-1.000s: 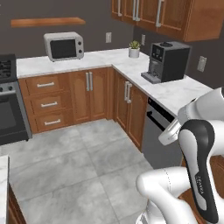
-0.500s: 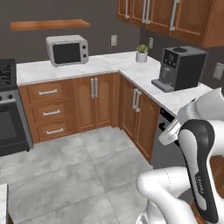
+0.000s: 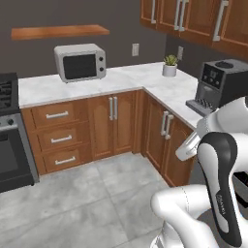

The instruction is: Move the pot and pan from the stove into the sink.

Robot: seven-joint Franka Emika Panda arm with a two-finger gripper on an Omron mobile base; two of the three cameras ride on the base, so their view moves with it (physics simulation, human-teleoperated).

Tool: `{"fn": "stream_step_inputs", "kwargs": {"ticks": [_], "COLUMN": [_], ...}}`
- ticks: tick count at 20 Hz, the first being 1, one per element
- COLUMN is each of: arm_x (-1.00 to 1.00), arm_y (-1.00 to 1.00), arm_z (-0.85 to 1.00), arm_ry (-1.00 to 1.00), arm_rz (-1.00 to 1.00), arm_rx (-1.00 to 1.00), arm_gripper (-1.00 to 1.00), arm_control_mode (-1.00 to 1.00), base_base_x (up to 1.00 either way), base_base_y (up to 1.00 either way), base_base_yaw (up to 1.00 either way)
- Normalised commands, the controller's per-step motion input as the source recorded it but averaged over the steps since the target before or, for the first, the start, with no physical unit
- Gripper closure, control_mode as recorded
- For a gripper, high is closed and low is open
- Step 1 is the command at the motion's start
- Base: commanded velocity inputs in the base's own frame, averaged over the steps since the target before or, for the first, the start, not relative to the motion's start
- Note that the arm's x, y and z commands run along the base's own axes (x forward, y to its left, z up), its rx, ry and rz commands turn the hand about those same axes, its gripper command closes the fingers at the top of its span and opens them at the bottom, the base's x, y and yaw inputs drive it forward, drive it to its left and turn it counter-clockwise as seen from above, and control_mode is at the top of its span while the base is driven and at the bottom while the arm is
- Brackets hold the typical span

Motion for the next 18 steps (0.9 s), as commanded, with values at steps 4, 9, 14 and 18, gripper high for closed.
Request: {"fn": "stream_step_inputs", "kwargs": {"ticks": [4,9,14,18], "arm_x": [0.00,0.00,0.00,0.00], "arm_y": [0.00,0.00,0.00,0.00], "arm_z": [0.00,0.00,0.00,0.00], "arm_ry": [0.00,0.00,0.00,0.00], "arm_rz": [0.00,0.00,0.00,0.00], "arm_rx": [0.00,0.00,0.00,0.00], "arm_gripper": [-1.00,-1.00,-1.00,-1.00], "arm_control_mode": [1.00,1.00,1.00,1.00], "base_base_x": [0.86,0.85,0.85,0.84], "base_base_y": [0.17,0.19,0.19,0.19], "base_base_yaw": [0.00,0.00,0.00,0.00]}}
